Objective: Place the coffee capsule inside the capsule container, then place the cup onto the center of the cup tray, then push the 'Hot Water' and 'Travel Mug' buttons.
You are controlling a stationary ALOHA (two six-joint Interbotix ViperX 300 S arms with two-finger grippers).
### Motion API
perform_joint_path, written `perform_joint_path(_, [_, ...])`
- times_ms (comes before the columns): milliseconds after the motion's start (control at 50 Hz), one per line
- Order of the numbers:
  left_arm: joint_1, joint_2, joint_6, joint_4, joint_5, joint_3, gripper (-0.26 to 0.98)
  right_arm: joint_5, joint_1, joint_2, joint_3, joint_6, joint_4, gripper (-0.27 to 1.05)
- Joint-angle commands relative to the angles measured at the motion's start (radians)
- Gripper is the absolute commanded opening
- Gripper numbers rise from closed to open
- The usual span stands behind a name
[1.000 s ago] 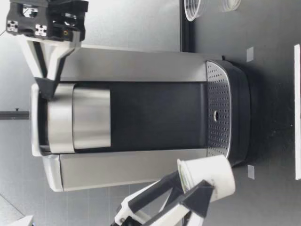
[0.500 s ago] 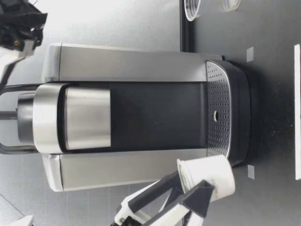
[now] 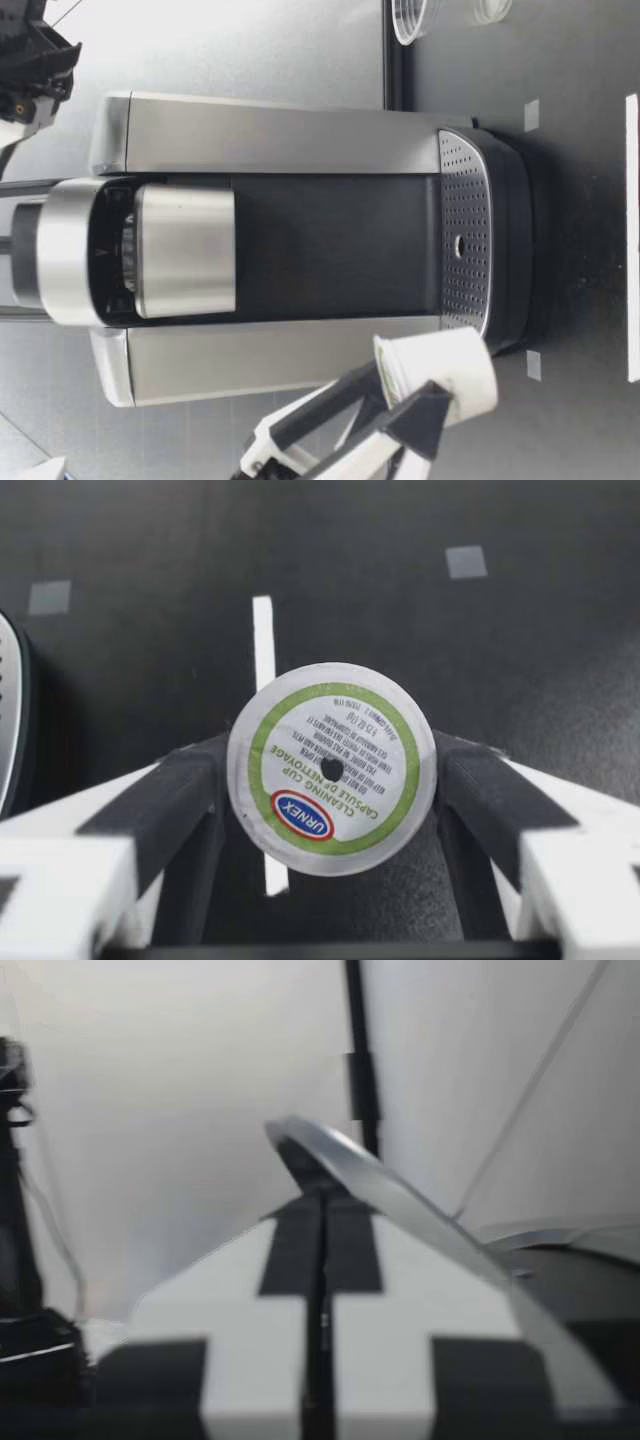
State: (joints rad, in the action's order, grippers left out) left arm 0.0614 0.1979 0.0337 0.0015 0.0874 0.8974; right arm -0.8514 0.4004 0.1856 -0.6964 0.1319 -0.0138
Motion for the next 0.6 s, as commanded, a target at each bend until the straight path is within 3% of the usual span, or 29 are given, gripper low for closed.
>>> perform_joint_path(0, [-0.003,0.021,0.002,0.002,0.002,-0.029,0.52,0.009,0.044,0.003,0.035,0.002,0.005,0.08])
perform_joint_path(580, [-0.003,0.020,0.021,0.006,-0.041,-0.057,0.52,0.046,0.161,-0.049,0.097,0.049,0.002,0.08])
